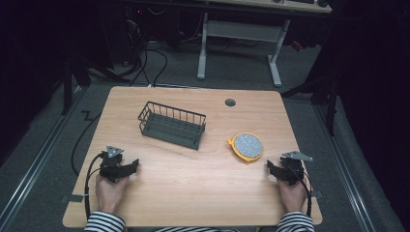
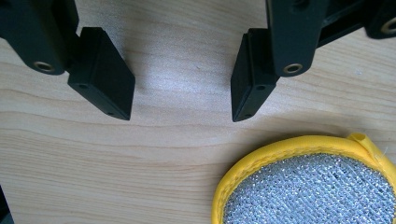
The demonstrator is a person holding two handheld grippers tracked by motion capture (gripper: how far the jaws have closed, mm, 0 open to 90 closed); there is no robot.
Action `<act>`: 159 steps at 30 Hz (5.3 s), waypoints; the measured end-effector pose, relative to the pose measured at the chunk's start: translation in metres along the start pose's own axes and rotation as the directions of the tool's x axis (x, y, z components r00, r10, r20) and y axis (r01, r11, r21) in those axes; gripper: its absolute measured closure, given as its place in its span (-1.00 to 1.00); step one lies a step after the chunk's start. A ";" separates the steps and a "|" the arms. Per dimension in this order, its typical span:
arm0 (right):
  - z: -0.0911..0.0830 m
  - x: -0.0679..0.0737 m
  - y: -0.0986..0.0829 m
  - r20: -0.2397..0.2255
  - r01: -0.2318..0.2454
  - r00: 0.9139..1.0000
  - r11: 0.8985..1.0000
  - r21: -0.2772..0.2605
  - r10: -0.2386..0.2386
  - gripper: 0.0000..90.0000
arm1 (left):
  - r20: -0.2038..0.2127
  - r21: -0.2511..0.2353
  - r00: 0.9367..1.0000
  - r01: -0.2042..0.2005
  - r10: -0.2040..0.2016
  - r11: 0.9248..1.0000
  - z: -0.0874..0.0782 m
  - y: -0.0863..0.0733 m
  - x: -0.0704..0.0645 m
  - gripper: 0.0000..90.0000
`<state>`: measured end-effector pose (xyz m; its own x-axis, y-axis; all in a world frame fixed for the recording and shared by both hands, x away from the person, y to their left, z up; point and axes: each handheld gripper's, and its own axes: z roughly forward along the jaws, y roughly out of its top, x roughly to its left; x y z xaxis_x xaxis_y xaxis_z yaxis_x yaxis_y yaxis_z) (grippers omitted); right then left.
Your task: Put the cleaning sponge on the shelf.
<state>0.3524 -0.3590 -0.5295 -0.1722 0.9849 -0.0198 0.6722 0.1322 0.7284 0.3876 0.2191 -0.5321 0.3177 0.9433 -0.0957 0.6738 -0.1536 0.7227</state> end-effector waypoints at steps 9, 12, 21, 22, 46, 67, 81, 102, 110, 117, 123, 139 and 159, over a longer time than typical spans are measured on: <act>0.000 0.000 0.000 -0.002 0.003 1.000 1.000 -0.004 -0.003 -0.10 | 0.057 -0.006 0.998 -0.027 0.028 1.000 -0.007 0.017 0.001 -0.14; 0.000 0.000 0.000 -0.003 0.003 1.000 1.000 -0.004 -0.003 -0.10 | 0.087 -0.028 0.996 -0.016 0.018 0.999 -0.012 0.025 0.003 -0.07; 0.000 0.000 0.000 -0.004 0.003 1.000 1.000 -0.003 -0.003 -0.10 | 0.126 -0.026 0.992 -0.011 0.015 1.000 -0.018 0.057 0.009 0.01; 0.000 0.000 0.000 -0.004 0.003 1.000 1.000 -0.004 -0.003 -0.10 | 0.126 -0.028 0.992 -0.013 0.016 1.000 -0.018 0.063 0.009 0.01; 0.000 0.000 0.000 -0.008 0.007 1.000 1.000 -0.003 -0.007 -0.10 | 0.069 -0.005 0.993 -0.100 0.100 0.995 -0.002 0.163 0.003 0.09; 0.000 0.000 0.000 -0.009 0.009 1.000 1.000 -0.005 -0.009 -0.10 | 0.016 0.080 0.996 -0.088 0.086 0.993 0.046 0.186 0.004 0.25; 0.000 0.000 0.000 -0.009 0.008 1.000 1.000 -0.003 -0.008 -0.11 | 0.013 0.119 0.997 -0.071 0.070 0.990 0.060 0.181 0.004 0.63; 0.000 0.000 -0.001 -0.011 0.009 1.000 1.000 -0.001 -0.009 -0.12 | 0.016 0.123 1.000 -0.020 0.018 0.992 0.061 0.181 -0.004 0.91; 0.000 0.000 -0.001 -0.011 0.009 1.000 1.000 -0.001 -0.010 -0.12 | 0.013 0.130 1.000 -0.008 0.006 0.992 0.061 0.181 -0.010 0.91; 0.000 0.000 0.000 -0.011 0.010 1.000 1.000 -0.002 -0.010 -0.13 | 0.022 0.130 1.000 0.015 -0.018 0.991 0.061 0.181 -0.018 0.91; 0.000 0.000 -0.001 -0.010 0.010 1.000 1.000 -0.002 -0.010 -0.13 | 0.029 0.120 0.998 0.050 -0.054 0.991 0.060 0.178 -0.024 0.91; 0.000 0.000 -0.001 -0.012 0.011 1.000 1.000 -0.001 -0.011 -0.13 | 0.064 0.096 0.997 0.047 -0.053 0.994 0.051 0.169 -0.046 0.89; 0.000 0.000 0.000 -0.013 0.010 1.000 1.000 -0.001 -0.011 -0.14 | 0.110 0.094 0.993 0.024 -0.034 0.995 0.049 0.158 -0.062 0.88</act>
<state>0.3518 -0.3589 -0.5298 -0.1882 0.9819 -0.0189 0.6695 0.1424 0.7290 0.5072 0.1213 -0.4457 0.3659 0.9099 -0.1953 0.7408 -0.1578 0.6529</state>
